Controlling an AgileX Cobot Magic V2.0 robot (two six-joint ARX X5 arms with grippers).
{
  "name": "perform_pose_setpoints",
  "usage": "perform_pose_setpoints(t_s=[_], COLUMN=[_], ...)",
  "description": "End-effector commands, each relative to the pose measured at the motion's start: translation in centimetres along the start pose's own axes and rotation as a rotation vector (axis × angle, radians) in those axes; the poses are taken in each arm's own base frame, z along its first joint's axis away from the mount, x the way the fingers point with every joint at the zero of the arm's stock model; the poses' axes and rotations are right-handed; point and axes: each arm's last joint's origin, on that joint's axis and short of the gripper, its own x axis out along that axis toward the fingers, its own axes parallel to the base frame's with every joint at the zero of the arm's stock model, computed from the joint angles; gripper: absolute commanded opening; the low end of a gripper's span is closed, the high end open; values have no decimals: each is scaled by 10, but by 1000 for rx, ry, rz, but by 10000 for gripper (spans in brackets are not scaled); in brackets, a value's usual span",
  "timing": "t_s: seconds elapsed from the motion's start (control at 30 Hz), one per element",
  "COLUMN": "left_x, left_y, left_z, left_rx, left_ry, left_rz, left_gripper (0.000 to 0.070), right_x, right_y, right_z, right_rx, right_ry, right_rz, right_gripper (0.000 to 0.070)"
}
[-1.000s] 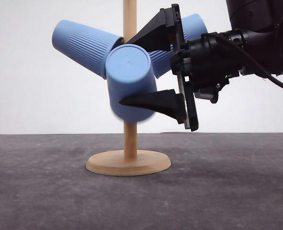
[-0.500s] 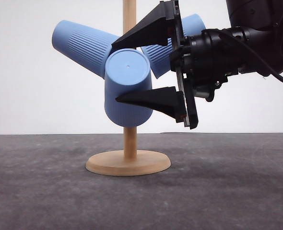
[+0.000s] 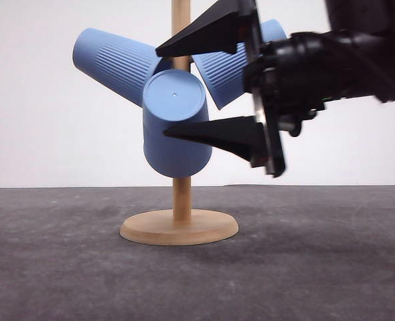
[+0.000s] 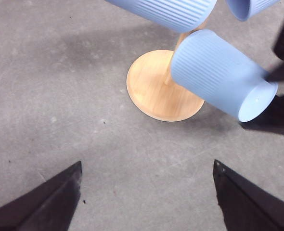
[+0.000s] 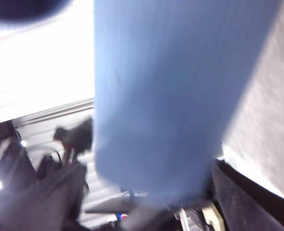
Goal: Place three cups
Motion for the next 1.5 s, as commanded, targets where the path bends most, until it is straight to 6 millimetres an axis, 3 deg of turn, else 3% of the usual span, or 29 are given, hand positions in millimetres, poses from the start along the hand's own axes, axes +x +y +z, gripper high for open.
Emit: perform_pose_setpoints(t_s=[0.0, 0.23, 0.53, 0.7, 0.9, 1.03, 1.2, 1.23, 1.27, 1.3, 1.33, 1.47], left_x=[0, 0, 1, 1, 2, 4, 6, 6, 6, 6, 6, 6], left_y=[-1, -1, -1, -1, 5, 13, 20, 21, 20, 20, 20, 20], left_z=[2, 2, 3, 5, 6, 5, 2, 1, 1, 0, 0, 0], left_rx=[-6, -14, -66, -115, -169, -193, -124, -100, -80, -65, -57, -51], left_ry=[-7, -7, -15, -35, -40, -38, -16, -10, -3, 3, 9, 6], left_rz=[-4, -5, -6, 2, 33, 79, 125, 126, 125, 122, 118, 120], left_gripper=[516, 516, 516, 516, 516, 516, 505, 483, 315, 158, 19, 0], right_x=[-7, -41, -95, -114, -126, -129, -131, -131, -132, -132, -133, -133], right_y=[-4, -23, -12, 10, 52, 74, 83, 83, 84, 84, 85, 86], right_z=[-9, -32, -15, -9, -13, -20, -29, -30, -31, -32, -33, -33], right_rx=[-43, -229, -682, -880, -1040, -1076, -1115, -1120, -1121, -1123, -1127, -1129], right_ry=[3, -89, -411, -486, -518, -564, -593, -597, -601, -604, -607, -612], right_rz=[4, -75, -380, -693, -1067, -1084, -1053, -1050, -1051, -1053, -1054, -1047], right_gripper=[552, 505, 502, 499, 499, 499, 478, 430, 241, 104, 28, 17])
